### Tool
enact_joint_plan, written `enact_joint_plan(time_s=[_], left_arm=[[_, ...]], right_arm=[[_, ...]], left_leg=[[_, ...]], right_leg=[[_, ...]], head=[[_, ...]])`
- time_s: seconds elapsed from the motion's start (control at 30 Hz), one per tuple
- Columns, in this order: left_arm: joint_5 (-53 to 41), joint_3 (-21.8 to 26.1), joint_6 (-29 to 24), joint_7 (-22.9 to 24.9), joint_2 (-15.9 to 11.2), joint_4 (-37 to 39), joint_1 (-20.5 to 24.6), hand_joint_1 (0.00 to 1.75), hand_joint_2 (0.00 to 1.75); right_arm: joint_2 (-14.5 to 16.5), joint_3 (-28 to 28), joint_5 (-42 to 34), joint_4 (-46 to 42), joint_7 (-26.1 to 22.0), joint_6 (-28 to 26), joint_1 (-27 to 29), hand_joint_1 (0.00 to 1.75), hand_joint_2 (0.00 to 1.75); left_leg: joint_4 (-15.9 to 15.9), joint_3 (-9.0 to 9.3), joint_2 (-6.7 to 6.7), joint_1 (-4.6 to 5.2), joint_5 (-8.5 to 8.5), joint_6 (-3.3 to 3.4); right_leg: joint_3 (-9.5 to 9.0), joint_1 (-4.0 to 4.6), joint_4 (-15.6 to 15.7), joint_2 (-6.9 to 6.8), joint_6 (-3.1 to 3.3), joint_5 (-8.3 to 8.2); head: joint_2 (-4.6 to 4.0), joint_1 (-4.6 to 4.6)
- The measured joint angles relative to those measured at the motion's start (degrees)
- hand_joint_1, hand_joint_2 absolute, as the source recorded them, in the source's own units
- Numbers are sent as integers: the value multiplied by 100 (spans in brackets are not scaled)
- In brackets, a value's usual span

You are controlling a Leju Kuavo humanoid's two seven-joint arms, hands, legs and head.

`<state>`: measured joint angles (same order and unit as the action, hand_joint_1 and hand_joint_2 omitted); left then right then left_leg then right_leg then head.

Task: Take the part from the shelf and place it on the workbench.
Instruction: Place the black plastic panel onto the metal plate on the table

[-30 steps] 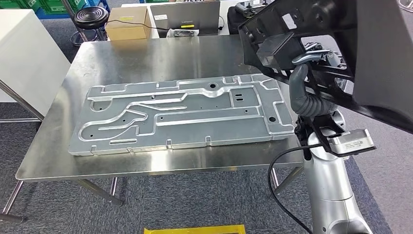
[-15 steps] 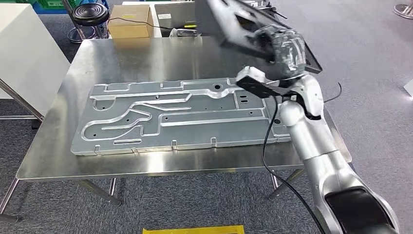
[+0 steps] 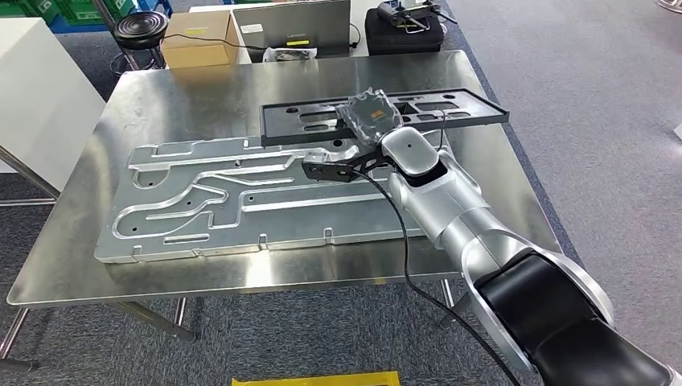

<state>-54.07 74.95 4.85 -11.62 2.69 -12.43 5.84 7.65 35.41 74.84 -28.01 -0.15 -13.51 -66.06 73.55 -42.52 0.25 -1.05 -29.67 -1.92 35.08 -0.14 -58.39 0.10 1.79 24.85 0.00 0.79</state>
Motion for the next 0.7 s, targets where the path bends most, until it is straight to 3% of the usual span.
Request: enact_joint_plan(time_s=[0.07, 0.13, 0.23, 0.3, 0.4, 0.43, 0.47, 0.5, 0.6, 0.63, 0.7], left_arm=[[-21, -3, 14, -6, -5, 1, 0, 0, 175], [-62, -11, 31, -22, -11, 2, 13, 0, 175], [-123, -56, 40, -40, -11, 3, 22, 0, 175], [-141, -94, 40, -49, -10, 3, 24, 0, 175], [-183, -134, 43, -71, -9, 3, 40, 0, 175], [-195, -141, 44, -78, -9, 3, 42, 0, 175], [-202, -144, 46, -86, -9, 3, 42, 0, 175], [-207, -146, 50, -93, -7, 4, 42, 0, 175], [-235, -156, 58, -114, 1, 5, 42, 0, 175], [-244, -160, 58, -120, 3, 5, 45, 0, 175], [-258, -174, 60, -133, 4, 5, 50, 0, 175]], right_arm=[[70, 31, 22, 183, 27, 49, 3, 175, 175], [134, 44, 25, 338, 116, 109, 8, 175, 175], [186, 48, -17, 508, 231, 162, 55, 175, 175], [208, 48, -36, 567, 249, 159, 65, 175, 175], [215, 48, -73, 666, 260, 155, 91, 175, 175], [216, 48, -83, 701, 257, 152, 126, 175, 175], [223, 48, -85, 732, 254, 147, 169, 175, 175], [230, 48, -84, 759, 251, 141, 208, 175, 175], [279, 48, -72, 821, 248, 78, 269, 175, 175], [307, 48, -67, 836, 245, 40, 284, 175, 175], [358, 48, -62, 861, 237, -48, 344, 175, 175]], left_leg=[[-774, 331, -4, 14, 418, 64], [-1391, 614, -8, 44, 611, 119], [-1544, 677, -9, 50, 609, 169], [-1610, 710, 1, 20, 638, 222], [-1645, 735, 11, 6, 649, 275], [-1643, 737, 8, 6, 645, 278], [-1641, 741, 2, 6, 640, 279], [-1636, 746, -6, 6, 634, 273], [-1596, 754, -26, 18, 594, 216], [-1584, 747, -25, 26, 582, 188], [-1577, 741, -19, 38, 575, 128]], right_leg=[[-23, 17, -14, 37, -11, 27], [-25, 37, -25, 59, -50, 46], [-19, 40, 3, 62, -138, 51], [37, 33, -147, 56, -201, 176], [512, -8, -1157, 38, -284, 669], [676, -22, -1470, 33, -303, 765], [757, -35, -1600, 27, -316, 755], [727, -45, -1501, 23, -318, 634], [224, -44, -383, 9, -267, 67], [109, -31, -128, 7, -241, -16], [57, 0, -6, 11, -191, -23]], head=[[0, 0], [0, 0], [0, 0], [0, -1], [0, -1], [0, -1], [0, -1], [0, -1], [0, -1], [0, -1], [0, 0]])
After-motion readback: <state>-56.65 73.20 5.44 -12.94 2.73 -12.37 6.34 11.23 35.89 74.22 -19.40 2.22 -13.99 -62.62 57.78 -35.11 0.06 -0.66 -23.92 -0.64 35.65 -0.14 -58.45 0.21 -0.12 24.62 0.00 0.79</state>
